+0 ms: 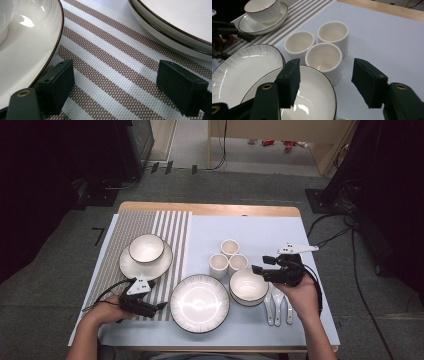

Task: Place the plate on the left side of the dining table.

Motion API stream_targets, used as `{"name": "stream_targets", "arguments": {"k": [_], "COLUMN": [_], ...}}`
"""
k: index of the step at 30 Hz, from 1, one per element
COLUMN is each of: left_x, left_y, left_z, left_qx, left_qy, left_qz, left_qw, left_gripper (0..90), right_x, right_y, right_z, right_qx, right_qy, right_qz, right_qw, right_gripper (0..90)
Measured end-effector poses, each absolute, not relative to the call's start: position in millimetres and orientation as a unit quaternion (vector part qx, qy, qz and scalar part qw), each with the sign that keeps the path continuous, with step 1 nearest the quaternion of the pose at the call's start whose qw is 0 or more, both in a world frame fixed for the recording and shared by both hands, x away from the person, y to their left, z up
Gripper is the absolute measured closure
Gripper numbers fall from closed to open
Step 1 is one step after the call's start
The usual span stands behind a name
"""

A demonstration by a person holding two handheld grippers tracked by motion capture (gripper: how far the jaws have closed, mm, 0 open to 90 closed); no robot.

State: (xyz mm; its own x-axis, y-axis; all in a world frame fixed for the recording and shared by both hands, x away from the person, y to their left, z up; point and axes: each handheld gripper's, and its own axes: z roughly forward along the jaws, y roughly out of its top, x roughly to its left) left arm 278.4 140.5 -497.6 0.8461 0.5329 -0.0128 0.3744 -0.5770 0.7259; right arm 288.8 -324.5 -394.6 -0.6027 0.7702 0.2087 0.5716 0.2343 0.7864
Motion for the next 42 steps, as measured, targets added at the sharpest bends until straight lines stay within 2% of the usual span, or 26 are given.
{"name": "stream_targets", "arguments": {"k": [42], "left_x": [278], "left_y": [140], "left_z": [-498], "left_qx": [0.883], "left_qy": [0.256], "left_qz": [0.105], "left_qw": [0.380], "left_gripper": [15.2], "right_x": [290], "right_y": [-362], "right_z": [-413], "right_qx": [0.470], "right_qy": [0.752], "right_qz": [0.444], "right_qw": [0.131], "right_gripper": [42.3]}}
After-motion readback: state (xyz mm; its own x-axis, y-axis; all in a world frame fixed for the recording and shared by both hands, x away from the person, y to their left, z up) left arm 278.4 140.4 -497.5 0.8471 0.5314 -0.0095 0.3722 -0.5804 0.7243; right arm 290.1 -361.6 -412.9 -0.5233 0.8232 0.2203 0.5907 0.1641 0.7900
